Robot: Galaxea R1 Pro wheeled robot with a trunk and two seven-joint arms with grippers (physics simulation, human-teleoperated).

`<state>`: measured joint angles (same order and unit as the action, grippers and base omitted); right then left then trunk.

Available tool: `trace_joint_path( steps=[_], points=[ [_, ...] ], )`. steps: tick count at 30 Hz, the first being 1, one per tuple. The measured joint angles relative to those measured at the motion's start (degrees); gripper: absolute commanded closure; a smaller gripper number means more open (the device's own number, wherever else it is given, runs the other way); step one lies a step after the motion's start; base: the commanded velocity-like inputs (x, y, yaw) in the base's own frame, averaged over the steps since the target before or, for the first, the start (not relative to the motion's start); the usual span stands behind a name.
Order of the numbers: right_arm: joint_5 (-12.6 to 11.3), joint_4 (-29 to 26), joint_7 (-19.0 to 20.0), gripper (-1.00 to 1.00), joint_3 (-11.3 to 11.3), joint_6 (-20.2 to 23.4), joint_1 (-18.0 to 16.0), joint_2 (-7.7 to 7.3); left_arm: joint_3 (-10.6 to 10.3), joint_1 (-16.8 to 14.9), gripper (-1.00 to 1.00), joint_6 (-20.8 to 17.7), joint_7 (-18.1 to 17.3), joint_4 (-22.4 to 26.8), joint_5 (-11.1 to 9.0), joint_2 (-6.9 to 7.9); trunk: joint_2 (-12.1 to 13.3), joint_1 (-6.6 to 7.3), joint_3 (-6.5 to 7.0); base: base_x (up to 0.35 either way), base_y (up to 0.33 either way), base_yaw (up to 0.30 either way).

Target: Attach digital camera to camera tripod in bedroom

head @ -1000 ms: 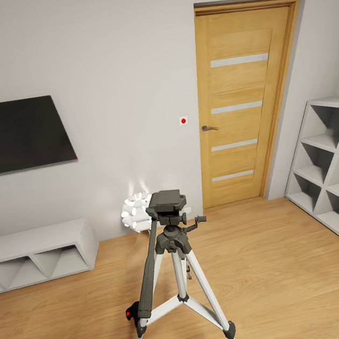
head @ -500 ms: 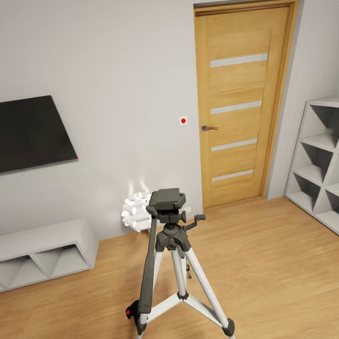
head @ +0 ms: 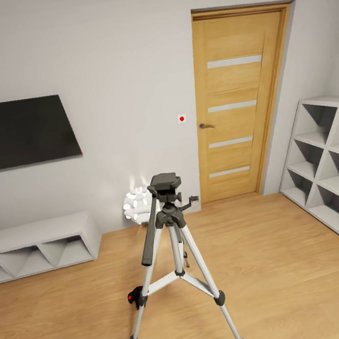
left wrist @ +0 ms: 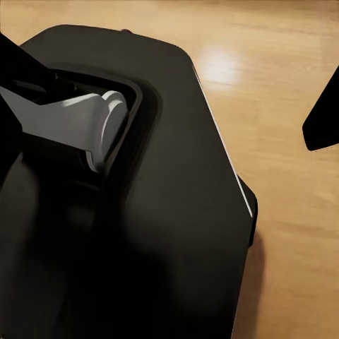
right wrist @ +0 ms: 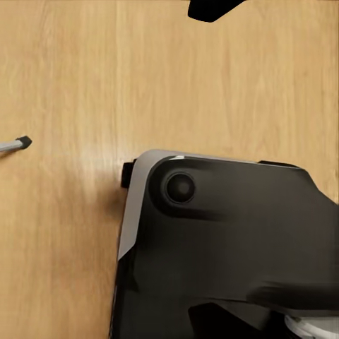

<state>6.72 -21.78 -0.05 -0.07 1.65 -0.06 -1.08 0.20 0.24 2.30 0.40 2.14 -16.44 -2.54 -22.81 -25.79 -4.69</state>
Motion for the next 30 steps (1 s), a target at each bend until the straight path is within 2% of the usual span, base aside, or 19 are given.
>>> trace_joint_path(
  steps=[12,19,22,27,28,29,30],
  points=[
    [0.09,0.89,0.34,-1.00,0.13,-0.09,0.00,-0.12,0.00,0.00,-1.00,-0.01,0.00,0.02,0.00,0.01,0.01,0.00,0.00,-0.329,0.000,0.000],
    [0.74,0.26,0.99,-1.00,0.49,0.06,-0.01,-1.01,-0.02,0.00,-1.00,-0.01,0.00,0.01,0.01,0.01,-0.01,0.03,0.00,-0.070,0.000,0.000],
    [0.93,-1.82,1.98,-1.00,0.43,1.77,0.04,-1.39,-0.02,0.00,-1.00,-0.01,0.00,0.03,0.01,0.01,0.00,0.04,0.01,-0.009,0.000,0.000],
    [0.53,-10.88,3.76,-1.00,0.14,9.02,0.04,-2.42,-0.02,0.00,-1.00,-0.01,0.00,0.02,0.01,0.01,0.00,0.04,0.01,-0.004,0.000,0.000],
    [0.42,-13.54,4.42,-1.00,0.06,11.24,0.04,-2.69,-0.02,0.00,-1.00,-0.01,0.00,0.03,0.00,0.01,0.00,0.04,0.01,-0.001,0.000,0.000],
    [0.18,-19.11,6.14,-1.00,-0.07,16.43,0.03,-3.22,-0.03,0.00,-1.00,-0.01,0.00,0.03,0.00,0.01,0.00,0.04,0.02,-0.001,0.000,0.000],
    [0.03,-22.63,7.23,-1.00,-0.19,19.42,0.03,-3.54,-0.02,0.00,-1.00,-0.01,0.00,0.04,0.00,0.01,0.00,0.04,0.01,0.000,0.000,0.000]
  ],
)
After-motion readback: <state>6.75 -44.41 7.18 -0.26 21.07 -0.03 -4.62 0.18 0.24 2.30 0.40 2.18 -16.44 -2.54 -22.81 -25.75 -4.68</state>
